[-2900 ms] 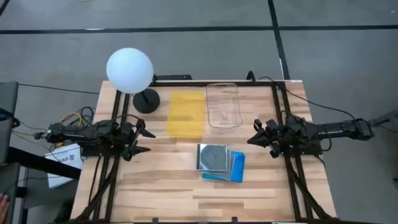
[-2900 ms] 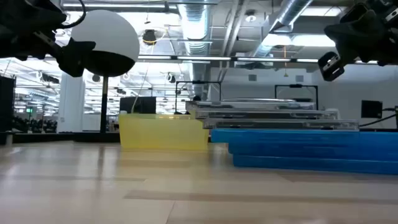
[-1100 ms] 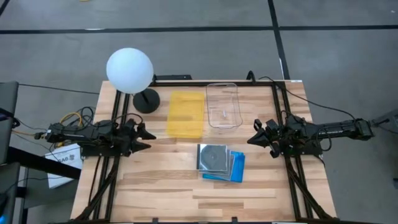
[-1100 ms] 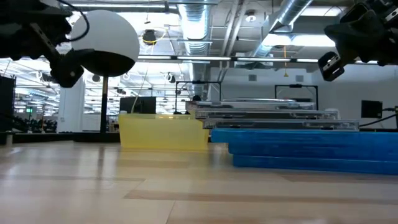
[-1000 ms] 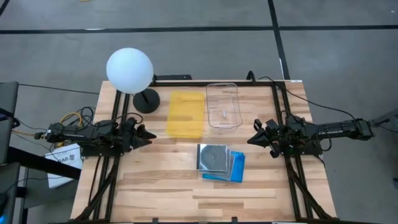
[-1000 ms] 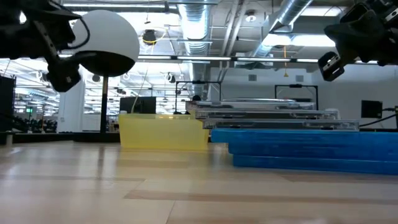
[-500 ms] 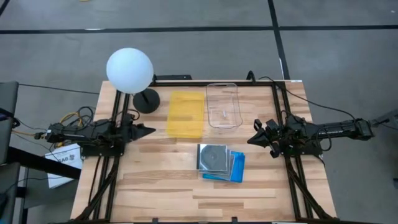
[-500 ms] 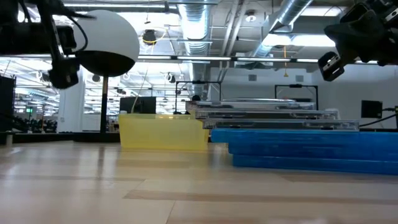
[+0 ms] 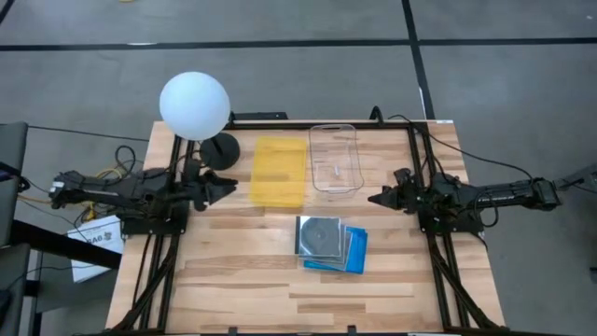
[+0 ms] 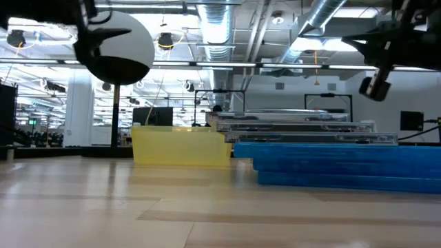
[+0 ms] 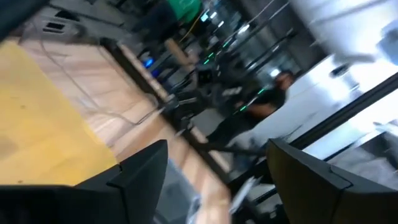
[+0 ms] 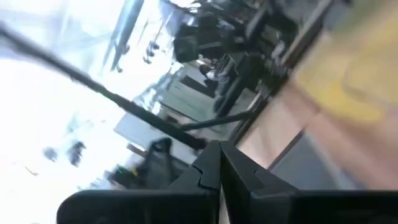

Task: Pick & place jewel cases by type
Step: Put the black CD case into the transparent bin

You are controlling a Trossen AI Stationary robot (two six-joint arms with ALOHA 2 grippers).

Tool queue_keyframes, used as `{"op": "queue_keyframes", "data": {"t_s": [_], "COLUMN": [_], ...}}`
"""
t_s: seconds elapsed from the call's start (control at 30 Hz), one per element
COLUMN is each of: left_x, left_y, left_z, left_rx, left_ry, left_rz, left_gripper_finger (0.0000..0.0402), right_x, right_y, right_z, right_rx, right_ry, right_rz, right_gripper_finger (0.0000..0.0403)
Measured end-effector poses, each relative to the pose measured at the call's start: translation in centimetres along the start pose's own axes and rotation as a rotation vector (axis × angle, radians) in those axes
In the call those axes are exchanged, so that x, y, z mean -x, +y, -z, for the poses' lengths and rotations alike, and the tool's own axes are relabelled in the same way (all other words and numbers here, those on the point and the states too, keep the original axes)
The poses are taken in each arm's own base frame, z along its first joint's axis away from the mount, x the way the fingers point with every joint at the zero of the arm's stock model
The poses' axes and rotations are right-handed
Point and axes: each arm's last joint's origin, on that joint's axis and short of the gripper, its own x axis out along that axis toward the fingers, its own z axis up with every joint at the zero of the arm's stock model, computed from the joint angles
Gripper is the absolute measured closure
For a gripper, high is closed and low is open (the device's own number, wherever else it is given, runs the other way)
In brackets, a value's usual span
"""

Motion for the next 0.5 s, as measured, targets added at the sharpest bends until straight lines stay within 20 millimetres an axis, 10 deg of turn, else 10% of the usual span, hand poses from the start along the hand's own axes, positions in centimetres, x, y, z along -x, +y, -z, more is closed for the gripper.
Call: {"op": "queue_keyframes", "data": {"t_s": [0.5], "left_x": [-9.2], "left_y": [-2.8], "left_z": [0.0], "left_rx": [-0.072], "left_ry": [0.278], "left_rz": [-0.354], "left_gripper_finger": [0.0165], "right_x": [-0.9], "right_y": [1.5], "right_z": [-0.2], "right_rx": [-0.186], "right_ry": [0.170], "right_rz": [0.129], "right_gripper_finger": [0.0403]}}
